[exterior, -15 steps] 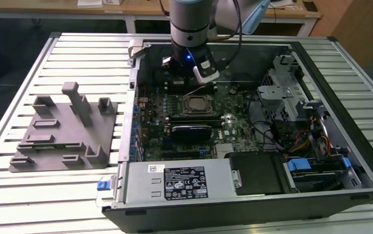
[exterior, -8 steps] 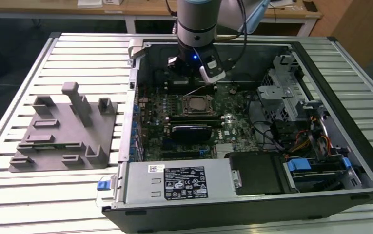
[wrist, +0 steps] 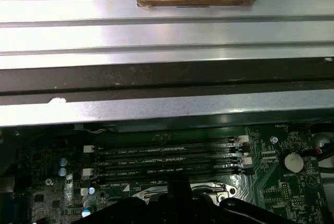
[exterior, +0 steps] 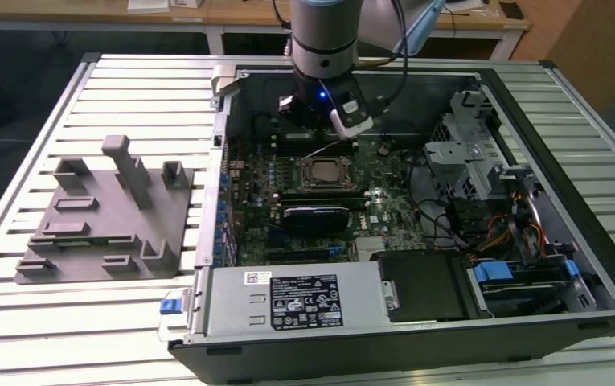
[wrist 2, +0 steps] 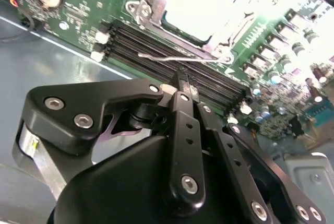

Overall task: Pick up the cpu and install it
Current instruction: 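Install the first cpu locking lever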

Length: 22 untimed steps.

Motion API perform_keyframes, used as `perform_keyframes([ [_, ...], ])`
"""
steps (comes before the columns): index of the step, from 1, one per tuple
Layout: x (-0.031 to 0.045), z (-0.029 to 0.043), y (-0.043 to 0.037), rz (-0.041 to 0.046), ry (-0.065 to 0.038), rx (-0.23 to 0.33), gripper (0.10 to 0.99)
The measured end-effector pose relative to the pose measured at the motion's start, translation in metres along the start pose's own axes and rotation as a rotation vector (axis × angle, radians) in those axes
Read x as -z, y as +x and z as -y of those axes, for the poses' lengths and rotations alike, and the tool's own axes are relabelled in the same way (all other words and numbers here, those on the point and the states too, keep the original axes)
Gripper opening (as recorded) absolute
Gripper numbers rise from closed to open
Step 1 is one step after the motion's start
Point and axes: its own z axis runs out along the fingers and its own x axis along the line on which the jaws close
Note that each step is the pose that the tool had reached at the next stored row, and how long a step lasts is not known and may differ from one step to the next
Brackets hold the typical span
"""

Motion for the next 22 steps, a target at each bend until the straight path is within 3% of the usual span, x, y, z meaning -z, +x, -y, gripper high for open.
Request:
perform_keyframes([
  [3,-0.0022,0.0005,0.0001,0.0157,0.000,-0.013,0.106],
  [5,-0.0043,0.0010,0.0002,0.0215,0.001,-0.025,0.106],
  [16,-0.0132,0.0031,-0.0019,0.0417,0.006,-0.101,0.106],
  [22,-0.0177,0.0042,-0.0021,0.0581,0.008,-0.144,0.106],
])
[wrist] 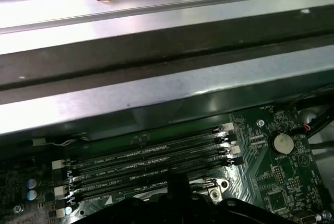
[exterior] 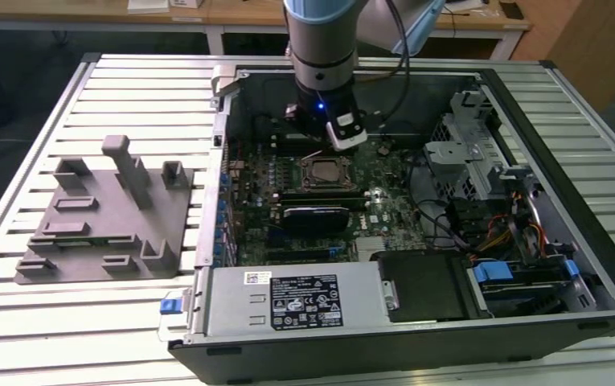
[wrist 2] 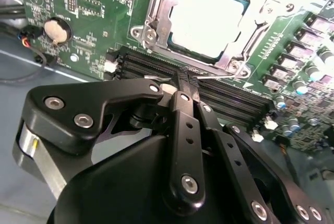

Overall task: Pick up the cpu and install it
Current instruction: 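Install the first cpu locking lever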

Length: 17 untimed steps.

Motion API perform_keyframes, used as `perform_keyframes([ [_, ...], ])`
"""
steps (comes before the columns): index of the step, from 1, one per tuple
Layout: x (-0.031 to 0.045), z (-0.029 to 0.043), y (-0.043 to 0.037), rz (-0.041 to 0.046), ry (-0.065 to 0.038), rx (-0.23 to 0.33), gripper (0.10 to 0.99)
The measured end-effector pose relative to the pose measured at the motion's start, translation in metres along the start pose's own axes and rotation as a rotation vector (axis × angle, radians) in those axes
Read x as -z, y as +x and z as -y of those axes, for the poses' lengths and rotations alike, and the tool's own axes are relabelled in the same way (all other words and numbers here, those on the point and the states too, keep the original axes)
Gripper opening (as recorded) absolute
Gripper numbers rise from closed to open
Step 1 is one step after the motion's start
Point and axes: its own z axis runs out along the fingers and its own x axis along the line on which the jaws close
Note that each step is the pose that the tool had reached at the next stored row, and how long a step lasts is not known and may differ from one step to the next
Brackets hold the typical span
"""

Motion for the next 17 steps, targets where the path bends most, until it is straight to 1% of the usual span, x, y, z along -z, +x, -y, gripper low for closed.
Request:
perform_keyframes([
  [4,-0.0018,0.0002,-0.0010,0.0066,0.002,-0.025,0.106],
  [7,-0.0025,-0.0001,-0.0017,0.0105,0.006,-0.036,0.106],
  [13,-0.0027,-0.0003,-0.0017,0.0113,0.009,-0.036,0.106],
  [14,-0.0028,-0.0004,-0.0017,0.0125,0.012,-0.036,0.106],
  [16,-0.0028,-0.0004,-0.0017,0.0164,0.024,-0.034,0.106],
  [17,-0.0030,-0.0004,-0.0016,0.0177,0.028,-0.033,0.106],
])
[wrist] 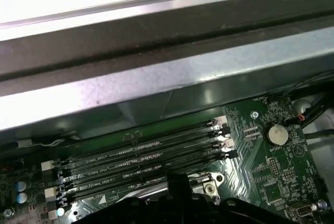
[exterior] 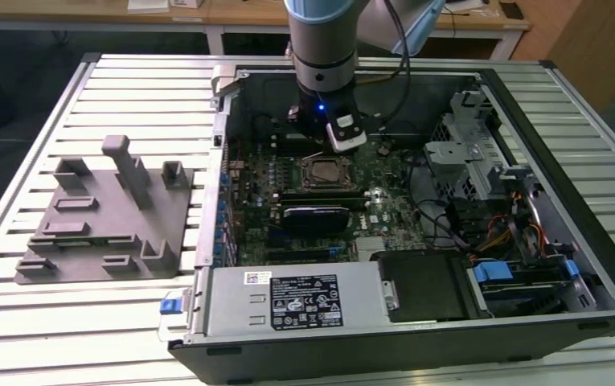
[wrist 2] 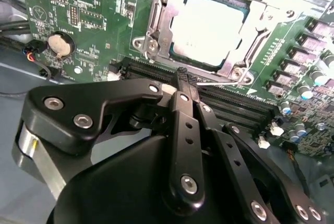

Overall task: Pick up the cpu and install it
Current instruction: 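Install the first cpu locking lever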

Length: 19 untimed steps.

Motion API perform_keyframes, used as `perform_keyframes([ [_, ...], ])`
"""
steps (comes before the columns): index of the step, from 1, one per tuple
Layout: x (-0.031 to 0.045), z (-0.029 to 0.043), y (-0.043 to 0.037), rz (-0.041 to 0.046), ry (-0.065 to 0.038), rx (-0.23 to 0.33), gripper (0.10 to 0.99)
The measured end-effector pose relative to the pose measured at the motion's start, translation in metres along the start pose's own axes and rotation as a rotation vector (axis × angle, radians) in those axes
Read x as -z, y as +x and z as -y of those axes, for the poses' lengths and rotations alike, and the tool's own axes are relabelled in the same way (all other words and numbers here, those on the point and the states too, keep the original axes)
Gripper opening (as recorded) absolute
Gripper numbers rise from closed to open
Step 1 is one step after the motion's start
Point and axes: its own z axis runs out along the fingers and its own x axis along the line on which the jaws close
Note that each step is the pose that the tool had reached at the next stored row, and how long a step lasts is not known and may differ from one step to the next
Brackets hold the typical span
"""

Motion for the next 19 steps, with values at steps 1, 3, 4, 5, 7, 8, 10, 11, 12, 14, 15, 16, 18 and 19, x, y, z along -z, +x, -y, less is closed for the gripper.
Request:
perform_keyframes([
  [1,-0.0002,-0.0001,0.0001,0.0015,0.005,0.001,0.106],
  [3,-0.0005,-0.0004,0.0002,0.0033,0.010,0.002,0.106],
  [4,-0.0006,-0.0006,0.0002,0.0036,0.011,0.002,0.106],
  [5,-0.0007,-0.0008,0.0003,0.0039,0.012,0.002,0.106],
  [7,-0.0011,-0.0017,0.0006,0.0048,0.015,0.002,0.106],
  [8,-0.0013,-0.0024,0.0008,0.0053,0.017,0.002,0.106],
  [10,-0.0020,-0.0044,0.0015,0.0060,0.019,0.001,0.106],
  [11,-0.0024,-0.0055,0.0018,0.0063,0.020,0.001,0.106],
  [12,-0.0027,-0.0064,0.0021,0.0065,0.020,0.001,0.106],
  [14,-0.0033,-0.0081,0.0026,0.0069,0.021,0.000,0.106],
  [15,-0.0035,-0.0088,0.0028,0.0070,0.022,0.000,0.106],
  [16,-0.0038,-0.0094,0.0030,0.0073,0.023,-0.001,0.106],
  [18,-0.0042,-0.0103,0.0033,0.0083,0.025,-0.002,0.106],
  [19,-0.0045,-0.0106,0.0034,0.0093,0.027,-0.003,0.106],
])
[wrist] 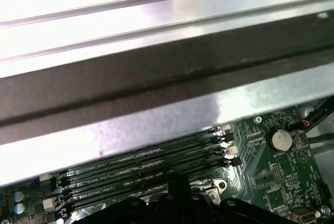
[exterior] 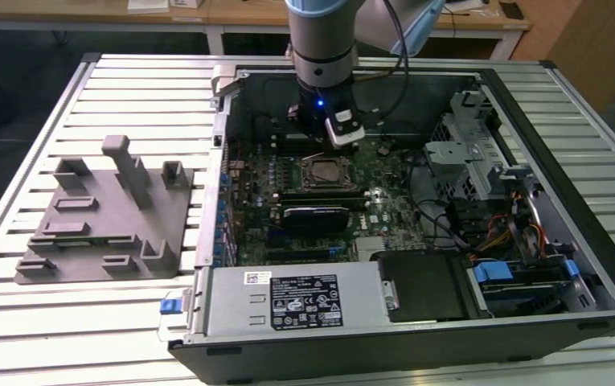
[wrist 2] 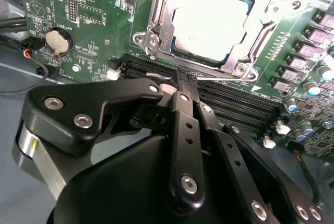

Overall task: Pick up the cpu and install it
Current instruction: 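Install the first cpu locking lever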

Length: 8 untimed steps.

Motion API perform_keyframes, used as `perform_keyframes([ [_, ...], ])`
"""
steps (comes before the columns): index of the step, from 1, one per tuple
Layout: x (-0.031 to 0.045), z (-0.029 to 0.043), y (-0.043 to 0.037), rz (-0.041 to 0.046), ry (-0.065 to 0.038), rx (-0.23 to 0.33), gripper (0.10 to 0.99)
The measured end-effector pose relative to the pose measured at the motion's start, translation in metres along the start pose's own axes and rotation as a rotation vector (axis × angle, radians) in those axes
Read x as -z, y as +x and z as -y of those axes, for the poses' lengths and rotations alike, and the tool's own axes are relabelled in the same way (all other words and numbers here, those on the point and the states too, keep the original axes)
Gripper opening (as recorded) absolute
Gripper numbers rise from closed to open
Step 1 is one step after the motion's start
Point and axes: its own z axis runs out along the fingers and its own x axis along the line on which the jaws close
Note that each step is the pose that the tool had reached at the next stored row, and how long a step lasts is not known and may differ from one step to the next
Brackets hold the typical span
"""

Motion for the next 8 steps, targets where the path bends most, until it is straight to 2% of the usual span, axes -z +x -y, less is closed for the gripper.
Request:
perform_keyframes([
  [3,-0.0007,-0.0005,0.0002,0.0056,0.004,-0.005,0.106],
  [6,-0.0015,-0.0004,0.0004,0.0151,0.001,-0.004,0.106],
  [8,-0.0016,-0.0004,0.0003,0.0176,0.001,-0.003,0.106],
])
